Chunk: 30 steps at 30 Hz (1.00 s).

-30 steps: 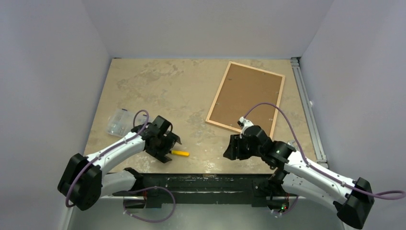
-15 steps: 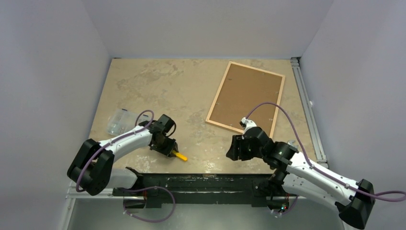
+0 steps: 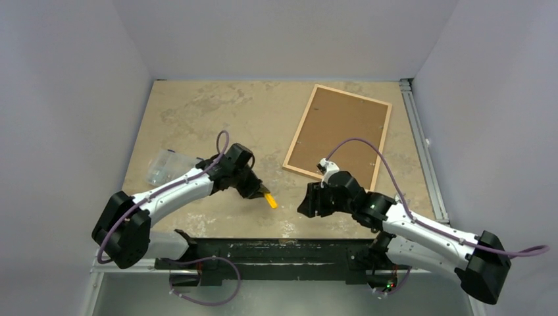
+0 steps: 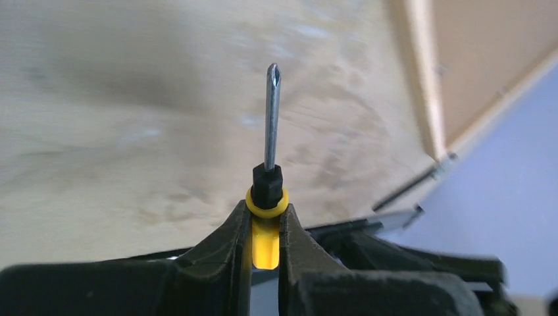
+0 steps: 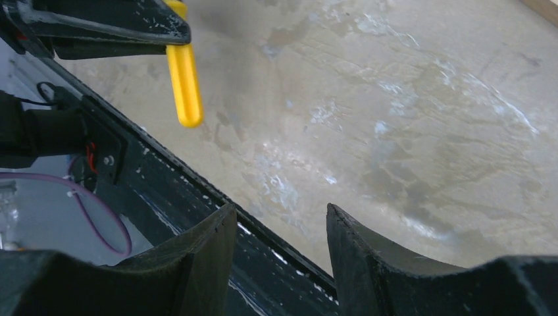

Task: Take the photo out of the frame

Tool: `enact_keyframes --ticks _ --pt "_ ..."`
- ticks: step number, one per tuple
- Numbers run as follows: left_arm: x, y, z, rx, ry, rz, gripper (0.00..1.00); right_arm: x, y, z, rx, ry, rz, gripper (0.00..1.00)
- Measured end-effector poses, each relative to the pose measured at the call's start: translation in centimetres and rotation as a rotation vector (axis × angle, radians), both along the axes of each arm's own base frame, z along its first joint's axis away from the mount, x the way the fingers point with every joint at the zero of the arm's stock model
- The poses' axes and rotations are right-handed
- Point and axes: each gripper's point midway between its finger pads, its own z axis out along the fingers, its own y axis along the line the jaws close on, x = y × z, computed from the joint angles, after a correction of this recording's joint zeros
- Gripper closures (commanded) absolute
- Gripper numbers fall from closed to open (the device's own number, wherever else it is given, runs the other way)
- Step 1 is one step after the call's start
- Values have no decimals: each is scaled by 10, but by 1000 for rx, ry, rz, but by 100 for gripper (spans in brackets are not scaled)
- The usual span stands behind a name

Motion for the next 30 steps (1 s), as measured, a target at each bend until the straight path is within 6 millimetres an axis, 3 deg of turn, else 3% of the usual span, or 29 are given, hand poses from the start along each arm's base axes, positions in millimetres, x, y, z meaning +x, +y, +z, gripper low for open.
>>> enact_keyframes --ticks 4,8,13,18,21,30 --pt "10 -48 49 -197 -92 -109 100 0 24 1 83 -56 29 48" --pt "-2 -69 63 -345 8 -87 100 -9 52 4 122 -142 61 45" --pt "-20 -71 56 -412 190 10 100 -2 71 21 189 -242 -20 44" --pt "-22 -77 64 -471 272 72 100 15 62 31 249 -303 -152 50" --pt "-20 -81 71 -510 294 90 100 23 60 42 281 -333 -206 64" --pt "-18 -81 67 -550 337 155 100 38 61 51 325 -337 -315 65"
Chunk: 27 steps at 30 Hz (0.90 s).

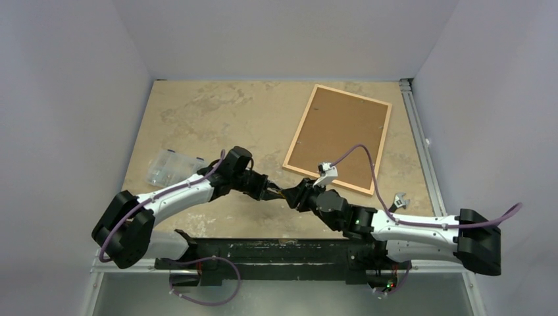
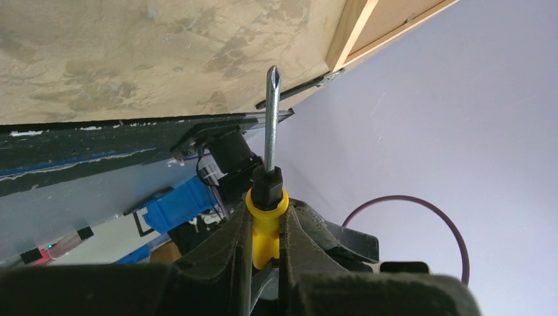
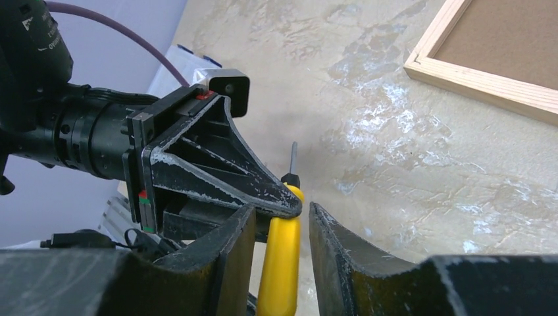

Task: Take the photo out of the frame

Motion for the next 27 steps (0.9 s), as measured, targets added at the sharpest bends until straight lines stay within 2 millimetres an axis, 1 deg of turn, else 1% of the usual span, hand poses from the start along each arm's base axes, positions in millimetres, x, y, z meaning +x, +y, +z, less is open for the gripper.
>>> enact_keyframes --ticks 4,9,10,13,17,20,21,22,23,24,26,27 --pt "6 3 -4 5 10 37 100 3 8 -5 -21 17 -3 62" --pt "6 5 -8 7 24 56 100 3 9 -10 -29 31 -7 68" --pt "7 5 -8 4 27 60 100 3 9 -10 -27 33 -9 67" --pt "8 4 -7 -8 28 70 100 3 9 -10 -21 44 -15 62" --pt "10 3 -5 -24 27 80 100 2 6 -16 -42 58 -19 63" --pt "10 3 -5 -28 30 84 100 2 5 -17 -43 63 -22 70" --pt "10 3 -5 -30 30 86 100 1 5 -16 -42 63 -21 75" --pt "10 3 -5 -32 28 86 100 2 6 -16 -39 64 -22 84" --pt "10 2 -5 -34 27 86 100 2 6 -15 -38 64 -23 96" --pt "10 2 -4 -35 27 86 100 2 5 -14 -42 61 -25 100" --pt "11 2 -3 -38 22 88 100 3 3 -15 -51 66 -37 100" --pt "12 1 -3 -41 18 89 94 3 3 -14 -54 67 -39 100"
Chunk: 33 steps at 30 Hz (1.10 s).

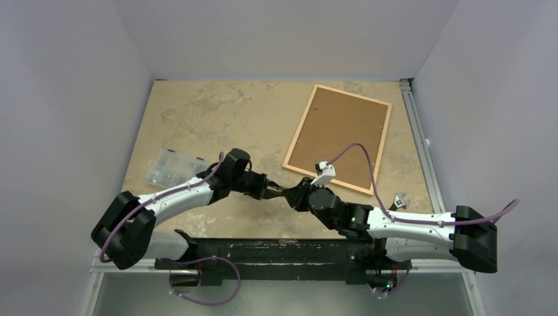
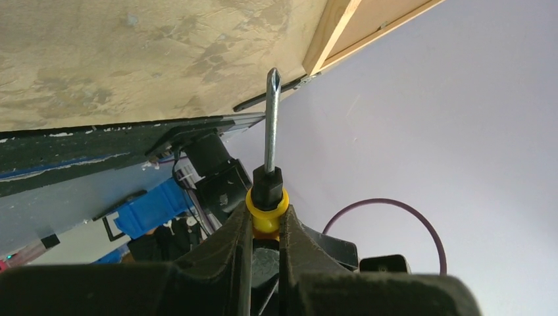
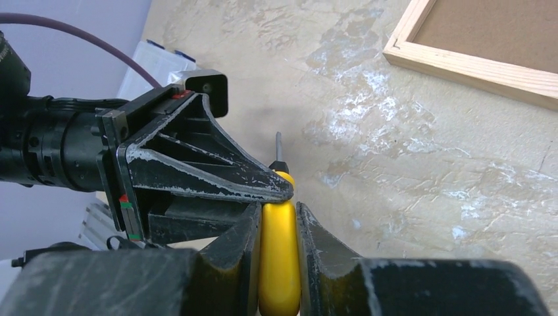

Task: Take the photo out of the frame

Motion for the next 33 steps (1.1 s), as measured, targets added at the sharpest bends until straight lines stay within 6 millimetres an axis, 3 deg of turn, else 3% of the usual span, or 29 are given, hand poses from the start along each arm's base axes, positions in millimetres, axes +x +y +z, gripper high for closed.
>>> enact_keyframes --ticks 4,7,10,15,20,24,29,33 --pt "1 -1 2 -7 -32 -11 53 2 -1 3 -17 0 -14 100" --pt "1 5 -2 38 -91 -54 36 5 -9 -1 -76 13 -37 100" --pt "10 21 -7 147 -194 -104 33 19 -26 -6 -133 46 -80 100" --pt "44 50 6 307 -488 -224 27 74 -82 0 -205 98 -228 100" --pt "71 41 24 296 -716 -418 25 129 -119 20 -260 155 -276 100" --pt "92 17 11 222 -779 -552 28 173 -127 27 -290 190 -245 100" --pt "103 14 -19 218 -761 -617 30 210 -129 0 -299 280 -163 100" --pt "121 9 -18 229 -808 -620 31 234 -123 -17 -292 342 -92 100"
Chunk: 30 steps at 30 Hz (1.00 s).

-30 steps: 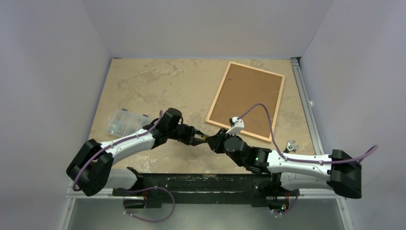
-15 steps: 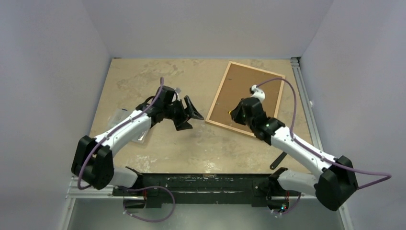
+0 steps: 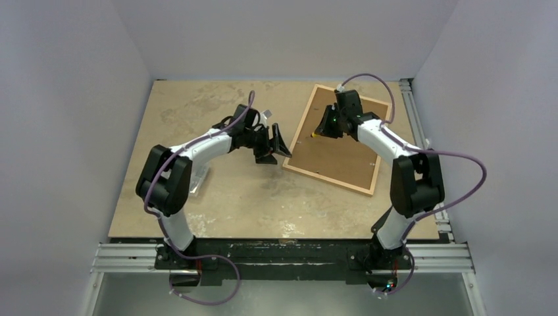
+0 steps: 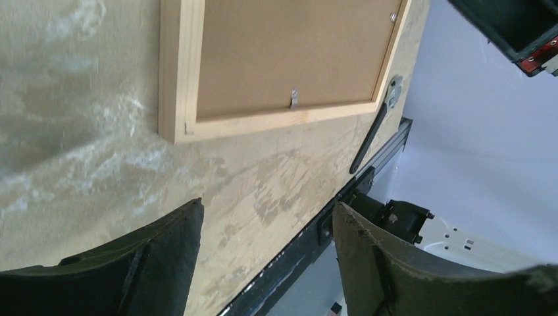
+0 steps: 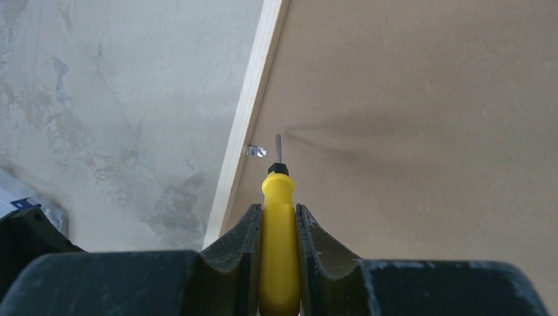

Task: Take the photo out of the frame

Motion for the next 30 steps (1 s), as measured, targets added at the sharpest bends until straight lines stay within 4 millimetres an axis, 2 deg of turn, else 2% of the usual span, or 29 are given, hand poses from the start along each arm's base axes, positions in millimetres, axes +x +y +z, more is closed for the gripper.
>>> enact_keyframes --ticks 3,11,18,25,30 --pt "14 -7 -2 -12 -27 -2 34 11 8 -4 5 24 46 100" --pt "34 -14 -38 30 14 7 38 21 19 -5 8 49 135 100" --pt "46 -17 -38 48 -12 7 39 12 22 -11 16 92 173 100" --pt "44 -16 -65 71 50 15 40 3 27 -12 36 126 211 100" --pt "46 -19 -68 58 63 26 44 0 31 -13 39 155 234 100"
